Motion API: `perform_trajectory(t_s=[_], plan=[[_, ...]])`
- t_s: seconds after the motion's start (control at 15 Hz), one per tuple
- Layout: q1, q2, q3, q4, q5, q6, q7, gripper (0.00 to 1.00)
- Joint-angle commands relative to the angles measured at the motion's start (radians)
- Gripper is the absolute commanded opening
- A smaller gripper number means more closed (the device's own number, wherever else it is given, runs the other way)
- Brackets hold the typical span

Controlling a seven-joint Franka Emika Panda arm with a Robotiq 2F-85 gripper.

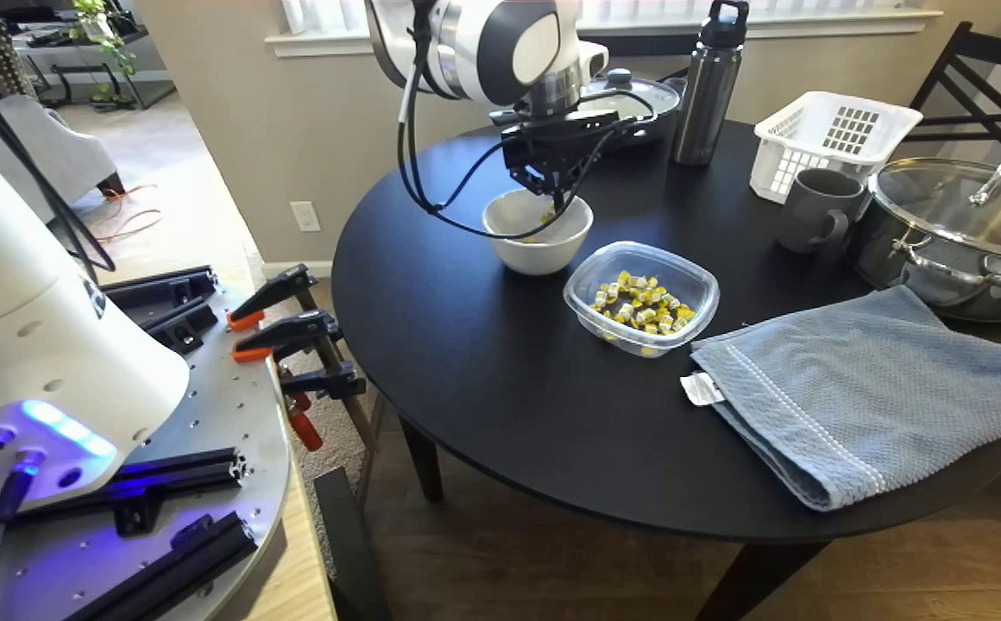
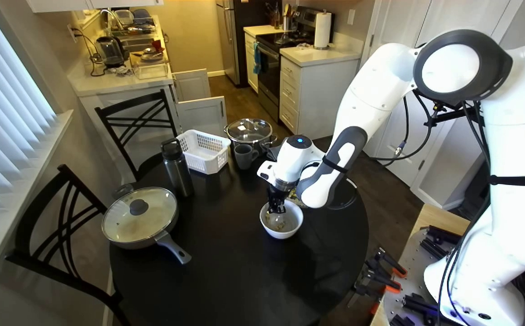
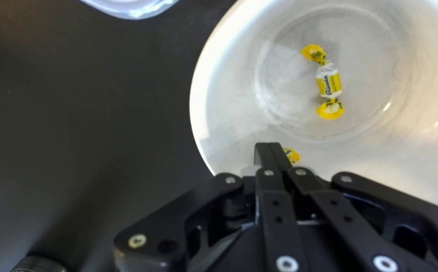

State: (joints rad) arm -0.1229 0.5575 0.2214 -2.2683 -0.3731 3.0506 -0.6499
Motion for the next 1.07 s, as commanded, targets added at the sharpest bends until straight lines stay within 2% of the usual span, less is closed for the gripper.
perform_trajectory(t_s=[0.0, 0.2, 0.53, 0.8, 1.0], plan=[[-0.086, -0.095, 0.075, -0.036, 0.036, -0.104, -0.052, 0.00], [-0.130, -0.165, 0.108, -0.032, 0.094, -0.194, -0.094, 0.00], [-0.125, -0.232, 0.088, -0.020, 0.209, -0.279, -0.195, 0.00], [-0.095, -0.208, 0.079, -0.014, 0.289, -0.329, -0.277, 0.00], [-0.044, -0.168, 0.035, 0.000, 0.260, -0.317, -0.254, 0.00]])
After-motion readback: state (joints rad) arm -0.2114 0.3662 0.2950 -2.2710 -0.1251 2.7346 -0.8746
